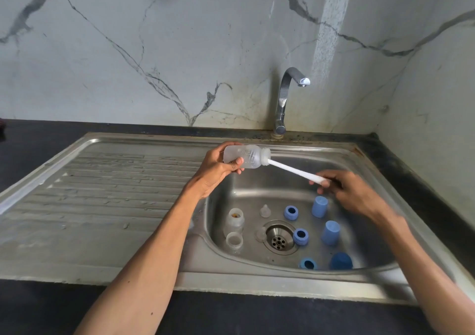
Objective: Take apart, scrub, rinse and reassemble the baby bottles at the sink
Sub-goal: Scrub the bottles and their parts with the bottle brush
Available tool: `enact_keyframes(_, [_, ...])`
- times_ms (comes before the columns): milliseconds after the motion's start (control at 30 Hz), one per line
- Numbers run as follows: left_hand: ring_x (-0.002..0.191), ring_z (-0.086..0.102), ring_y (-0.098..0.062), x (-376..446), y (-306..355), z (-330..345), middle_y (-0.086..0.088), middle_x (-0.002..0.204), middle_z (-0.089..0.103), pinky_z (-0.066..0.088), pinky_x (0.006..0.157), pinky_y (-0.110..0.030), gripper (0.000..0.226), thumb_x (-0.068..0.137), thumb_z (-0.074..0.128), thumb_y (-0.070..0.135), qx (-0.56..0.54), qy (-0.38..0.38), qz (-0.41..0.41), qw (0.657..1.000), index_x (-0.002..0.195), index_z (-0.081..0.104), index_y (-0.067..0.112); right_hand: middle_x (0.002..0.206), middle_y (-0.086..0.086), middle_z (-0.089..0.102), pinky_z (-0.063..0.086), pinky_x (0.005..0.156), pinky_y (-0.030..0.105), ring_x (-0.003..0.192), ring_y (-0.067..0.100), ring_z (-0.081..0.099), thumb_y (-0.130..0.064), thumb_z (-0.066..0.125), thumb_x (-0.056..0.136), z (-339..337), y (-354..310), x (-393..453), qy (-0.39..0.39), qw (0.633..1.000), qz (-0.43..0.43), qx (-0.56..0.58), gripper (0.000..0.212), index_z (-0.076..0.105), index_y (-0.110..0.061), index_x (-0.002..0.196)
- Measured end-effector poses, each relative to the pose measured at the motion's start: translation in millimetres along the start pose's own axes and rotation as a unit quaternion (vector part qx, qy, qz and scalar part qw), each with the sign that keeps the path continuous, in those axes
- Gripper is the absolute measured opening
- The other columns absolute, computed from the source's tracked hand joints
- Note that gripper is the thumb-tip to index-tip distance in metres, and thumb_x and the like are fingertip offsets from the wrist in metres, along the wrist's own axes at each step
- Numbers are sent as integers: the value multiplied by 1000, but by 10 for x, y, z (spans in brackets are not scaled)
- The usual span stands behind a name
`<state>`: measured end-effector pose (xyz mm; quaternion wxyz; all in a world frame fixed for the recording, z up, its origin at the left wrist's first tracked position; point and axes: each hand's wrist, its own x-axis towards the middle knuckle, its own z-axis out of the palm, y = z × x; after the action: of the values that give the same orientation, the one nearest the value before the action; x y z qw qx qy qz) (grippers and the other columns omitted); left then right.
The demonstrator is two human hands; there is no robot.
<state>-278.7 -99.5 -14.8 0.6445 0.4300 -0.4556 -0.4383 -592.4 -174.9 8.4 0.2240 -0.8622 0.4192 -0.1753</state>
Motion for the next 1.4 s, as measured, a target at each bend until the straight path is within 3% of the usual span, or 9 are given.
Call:
enact_keyframes(100, [94, 60, -23, -16, 16, -28, -13, 109, 60, 56, 72, -32, 39, 86, 61, -16, 16, -4, -2, 1000, 122, 57, -2, 95, -13, 72, 49, 74, 24, 89, 17, 67, -6, 54, 99, 50, -20, 20, 4, 1000, -11, 9, 32, 69, -32, 107])
enact_keyframes(200, [89, 62, -24, -20, 9, -29, -14, 108, 60, 56, 69, -31, 37, 86, 63, -14, 3, -12, -12, 1000, 120, 59, -2, 107, -12, 67, 44, 90, 14, 102, 5, 60, 1, 71, 86, 38, -89, -19, 157, 987, 2, 44, 35, 74, -20, 114])
enact_keyframes(400, [86, 60, -27, -9, -31, -35, -15, 107, 60, 55, 66, -29, 31, 87, 63, -10, 2, -19, -14, 1000, 115, 62, 3, 103, -12, 75, 44, 101, 54, 104, 22, 66, 0, 80, 76, 9, 114, 65, 241, 970, -37, 5, 52, 73, -40, 108])
enact_keyframes(567, [80, 61, -24, 14, -10, 6, -15, 105, 61, 53, 63, -27, 36, 79, 68, 4, -41, -28, -11, 999, 114, 62, 7, 102, -4, 75, 36, 105, 42, 103, 22, 64, -8, 67, 92, -69, 204, 96, 122, 992, -10, -12, 28, 75, -28, 109])
enact_keyframes(633, [81, 61, -23, 22, -15, -5, -15, 106, 60, 53, 63, -26, 36, 79, 67, 4, -57, -20, -4, 998, 114, 62, 8, 96, -2, 73, 51, 90, 40, 90, 21, 64, -12, 59, 98, -74, 138, 45, 23, 999, -7, 22, 22, 72, -27, 106])
enact_keyframes(767, [80, 60, -21, 22, -40, -57, -13, 101, 61, 52, 61, -25, 35, 79, 68, 4, -69, 6, -3, 998, 113, 61, 6, 81, -3, 65, 41, 63, 17, 72, 15, 54, -12, 45, 104, -11, 22, 22, -82, 995, 8, 61, 31, 66, -34, 96])
enact_keyframes(1033, [59, 52, -17, -41, 33, 89, -10, 81, 61, 41, 44, -18, 40, 83, 69, 31, -75, -16, -79, 994, 106, 63, -1, 106, -7, 72, 44, 107, 47, 109, 21, 65, 5, 76, 80, -136, 122, 29, 259, 963, -77, 4, 33, 78, -15, 106])
enact_keyframes(1200, [34, 37, -8, -62, 91, 11, -19, 72, 57, 21, 28, -14, 54, 89, 66, 45, -57, -57, -154, 985, 121, 60, 2, 99, -12, 67, 36, 90, 1, 94, 5, 60, 10, 75, 77, -177, 127, 19, 270, 954, -134, -7, 36, 78, -13, 104])
enact_keyframes(1400, [25, 22, -3, -77, 110, -104, -7, 55, 39, 10, 23, -14, 57, 86, 68, 52, -97, -112, -323, 935, 95, 61, -3, 97, -16, 65, 48, 92, 52, 88, 17, 62, 8, 78, 75, -144, 115, 35, 302, 938, -165, -45, 38, 78, -17, 103])
